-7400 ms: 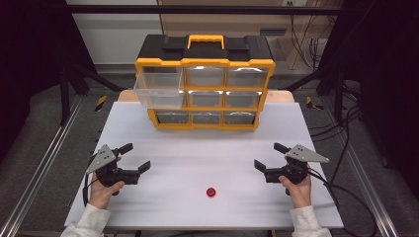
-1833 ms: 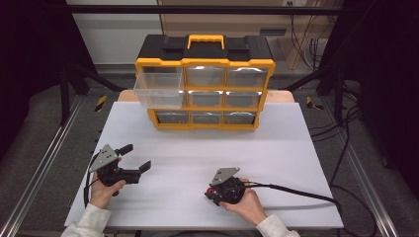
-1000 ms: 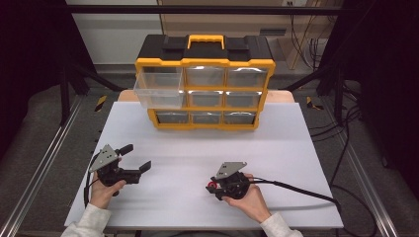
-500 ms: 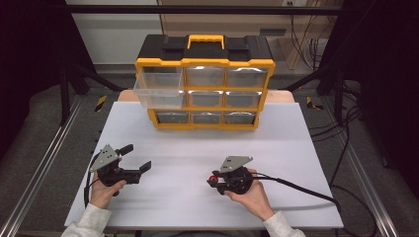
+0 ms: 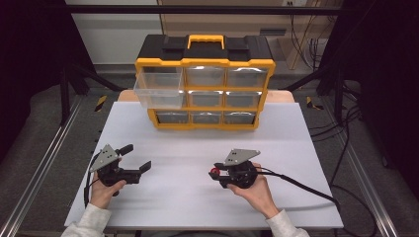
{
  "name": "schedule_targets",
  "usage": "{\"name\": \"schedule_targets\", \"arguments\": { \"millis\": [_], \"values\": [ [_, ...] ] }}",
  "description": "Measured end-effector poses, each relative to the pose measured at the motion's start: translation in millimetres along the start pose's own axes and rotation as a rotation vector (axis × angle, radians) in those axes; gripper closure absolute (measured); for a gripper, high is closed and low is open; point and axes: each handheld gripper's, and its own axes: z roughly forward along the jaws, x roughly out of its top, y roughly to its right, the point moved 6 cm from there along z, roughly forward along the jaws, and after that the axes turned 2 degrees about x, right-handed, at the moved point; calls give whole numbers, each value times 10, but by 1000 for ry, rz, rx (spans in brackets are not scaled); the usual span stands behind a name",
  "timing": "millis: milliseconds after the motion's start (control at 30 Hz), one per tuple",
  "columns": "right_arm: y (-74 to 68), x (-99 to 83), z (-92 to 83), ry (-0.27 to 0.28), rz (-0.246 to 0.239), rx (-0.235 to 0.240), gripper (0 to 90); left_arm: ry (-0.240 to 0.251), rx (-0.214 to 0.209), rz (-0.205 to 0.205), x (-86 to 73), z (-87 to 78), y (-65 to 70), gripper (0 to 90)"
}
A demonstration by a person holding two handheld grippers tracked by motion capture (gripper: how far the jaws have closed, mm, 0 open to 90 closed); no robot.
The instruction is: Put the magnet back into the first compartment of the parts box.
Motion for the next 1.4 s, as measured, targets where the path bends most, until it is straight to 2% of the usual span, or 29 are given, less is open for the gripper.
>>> {"name": "schedule_targets", "arguments": {
  "millis": [567, 1000, 1400],
  "values": [
    [61, 306, -189, 79, -10, -31, 622, -2, -1, 0, -5, 6, 2, 32],
    [102, 750, -423, 173, -35, -63, 623, 1, 0, 0, -2, -1, -1, 32],
    [117, 1046, -565, 232, -48, -79, 623, 2, 1, 0, 0, -5, -3, 32]
  ]
}}
